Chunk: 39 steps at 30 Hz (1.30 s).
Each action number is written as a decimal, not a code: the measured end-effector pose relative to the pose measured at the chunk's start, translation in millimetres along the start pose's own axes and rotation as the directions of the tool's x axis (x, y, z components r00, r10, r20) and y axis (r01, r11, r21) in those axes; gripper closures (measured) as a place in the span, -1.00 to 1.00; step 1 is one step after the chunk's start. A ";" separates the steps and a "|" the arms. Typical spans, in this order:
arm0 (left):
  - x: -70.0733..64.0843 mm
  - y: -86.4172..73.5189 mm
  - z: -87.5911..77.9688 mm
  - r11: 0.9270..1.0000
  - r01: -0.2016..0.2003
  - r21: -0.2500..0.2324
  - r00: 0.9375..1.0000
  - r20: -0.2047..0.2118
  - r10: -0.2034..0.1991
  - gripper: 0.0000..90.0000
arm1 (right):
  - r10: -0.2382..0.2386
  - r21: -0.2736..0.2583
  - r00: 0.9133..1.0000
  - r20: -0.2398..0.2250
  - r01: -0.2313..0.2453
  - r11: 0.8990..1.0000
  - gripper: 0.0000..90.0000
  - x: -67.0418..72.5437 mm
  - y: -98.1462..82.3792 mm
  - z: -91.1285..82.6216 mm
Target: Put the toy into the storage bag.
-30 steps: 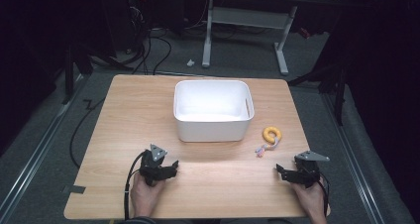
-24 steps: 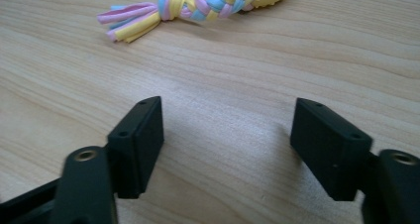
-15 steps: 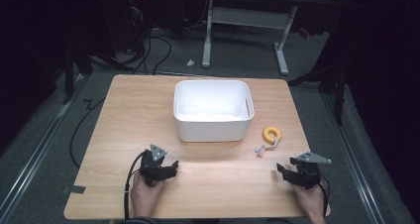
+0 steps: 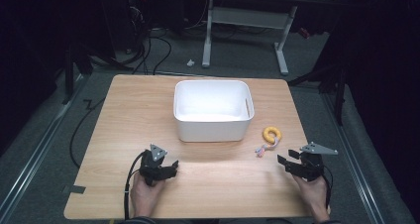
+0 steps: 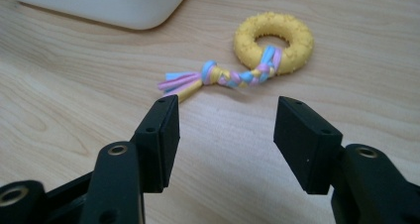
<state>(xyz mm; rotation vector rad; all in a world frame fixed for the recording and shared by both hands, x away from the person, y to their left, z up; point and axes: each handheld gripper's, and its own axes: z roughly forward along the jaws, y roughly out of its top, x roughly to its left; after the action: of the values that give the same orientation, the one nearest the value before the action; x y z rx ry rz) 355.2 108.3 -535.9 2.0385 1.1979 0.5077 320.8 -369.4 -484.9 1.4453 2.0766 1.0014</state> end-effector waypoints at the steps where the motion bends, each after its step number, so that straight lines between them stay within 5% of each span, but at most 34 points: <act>1: 0.0 0.0 0.0 1.000 0.000 0.000 1.000 0.000 0.000 -0.48 | -0.006 0.003 1.000 0.001 0.006 1.000 0.00 0.1 2.8 0.9; 13: 0.2 -0.1 -0.1 1.000 -0.001 0.000 1.000 0.002 0.001 -0.48 | -0.017 0.005 1.000 -0.026 0.017 1.000 0.11 -2.0 33.5 10.4; 21: 0.1 -0.1 -0.2 1.000 -0.001 0.000 1.000 0.001 0.001 -0.48 | 0.012 0.031 0.999 -0.042 -0.010 0.999 0.22 -8.7 51.7 35.6; 28: 0.2 -0.1 -0.2 1.000 -0.001 0.000 1.000 0.001 0.001 -0.48 | -0.023 0.065 0.999 -0.028 0.025 0.998 0.23 -4.9 61.8 47.6; 39: 0.4 -0.3 -0.4 1.000 -0.001 0.000 1.000 0.000 0.001 -0.48 | -0.011 0.119 1.000 0.000 0.011 0.993 0.24 -6.7 76.9 67.9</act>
<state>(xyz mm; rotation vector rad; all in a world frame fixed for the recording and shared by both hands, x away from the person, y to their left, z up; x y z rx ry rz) 354.9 108.9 -535.9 2.0392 1.1973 0.5072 417.9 -338.3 -471.7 1.4894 2.1745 0.8856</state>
